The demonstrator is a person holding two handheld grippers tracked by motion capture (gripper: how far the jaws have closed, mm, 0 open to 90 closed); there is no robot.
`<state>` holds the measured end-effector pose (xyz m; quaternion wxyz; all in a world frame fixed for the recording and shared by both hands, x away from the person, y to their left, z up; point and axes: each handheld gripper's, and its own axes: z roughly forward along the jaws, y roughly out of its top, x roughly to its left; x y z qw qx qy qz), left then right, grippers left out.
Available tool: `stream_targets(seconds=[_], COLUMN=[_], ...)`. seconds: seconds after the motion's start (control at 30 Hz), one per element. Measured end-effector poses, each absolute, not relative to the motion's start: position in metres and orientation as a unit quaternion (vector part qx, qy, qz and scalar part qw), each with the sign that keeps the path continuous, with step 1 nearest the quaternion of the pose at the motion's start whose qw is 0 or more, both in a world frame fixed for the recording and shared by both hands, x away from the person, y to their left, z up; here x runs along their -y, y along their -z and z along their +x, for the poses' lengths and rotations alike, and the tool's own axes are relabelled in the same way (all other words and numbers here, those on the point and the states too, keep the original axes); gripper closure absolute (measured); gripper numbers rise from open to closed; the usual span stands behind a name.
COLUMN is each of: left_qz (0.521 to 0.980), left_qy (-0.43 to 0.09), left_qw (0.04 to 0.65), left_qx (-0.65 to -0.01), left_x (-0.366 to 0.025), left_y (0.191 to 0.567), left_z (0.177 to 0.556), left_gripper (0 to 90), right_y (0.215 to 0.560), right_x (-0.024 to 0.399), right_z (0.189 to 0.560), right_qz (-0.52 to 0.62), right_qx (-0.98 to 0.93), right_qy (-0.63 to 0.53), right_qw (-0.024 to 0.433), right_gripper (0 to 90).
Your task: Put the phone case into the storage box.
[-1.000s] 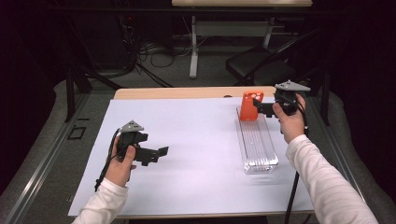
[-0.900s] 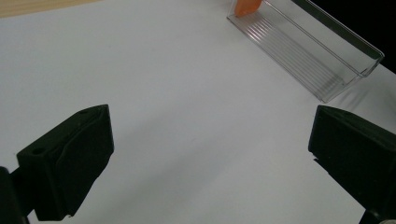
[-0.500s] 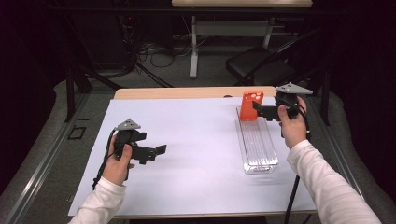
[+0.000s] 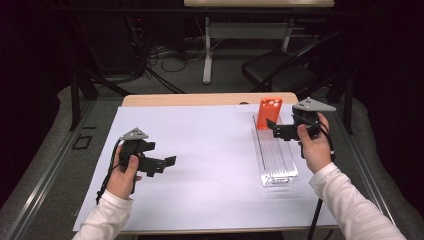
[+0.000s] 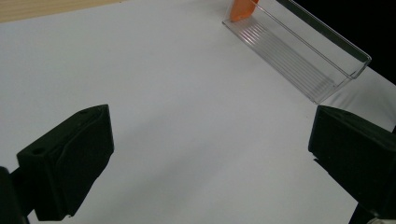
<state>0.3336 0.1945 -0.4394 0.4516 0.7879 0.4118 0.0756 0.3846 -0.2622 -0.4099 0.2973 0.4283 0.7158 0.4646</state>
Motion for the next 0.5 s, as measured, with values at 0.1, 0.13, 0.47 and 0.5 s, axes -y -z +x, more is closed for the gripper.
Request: stream_targets(seconds=[0.1,0.13,0.47,0.5], left_qz=[0.788,0.788,0.793,0.793], left_qy=[-0.078,-0.076,-0.082,-0.080], left_qw=[0.456,0.456,0.468,0.470], left_qx=[-0.407,-0.405,-0.381,-0.379], left_x=[-0.194,-0.194,-0.192,-0.191], left_y=[0.440,0.440,0.438,0.439], left_z=[0.332,0.332,0.324,0.324], left_gripper=[0.4,0.4,0.3,0.3], right_y=[0.410,0.410,0.426,0.429], right_x=[0.255,0.252,0.219,0.216], right_z=[0.375,0.372,0.339,0.336], right_qz=[0.417,0.412,0.376,0.373], right_qx=[-0.721,-0.725,-0.748,-0.748], right_qy=[-0.471,-0.471,-0.484,-0.487], right_qw=[0.289,0.288,0.255,0.251], right_gripper=[0.0,0.0,0.0,0.0])
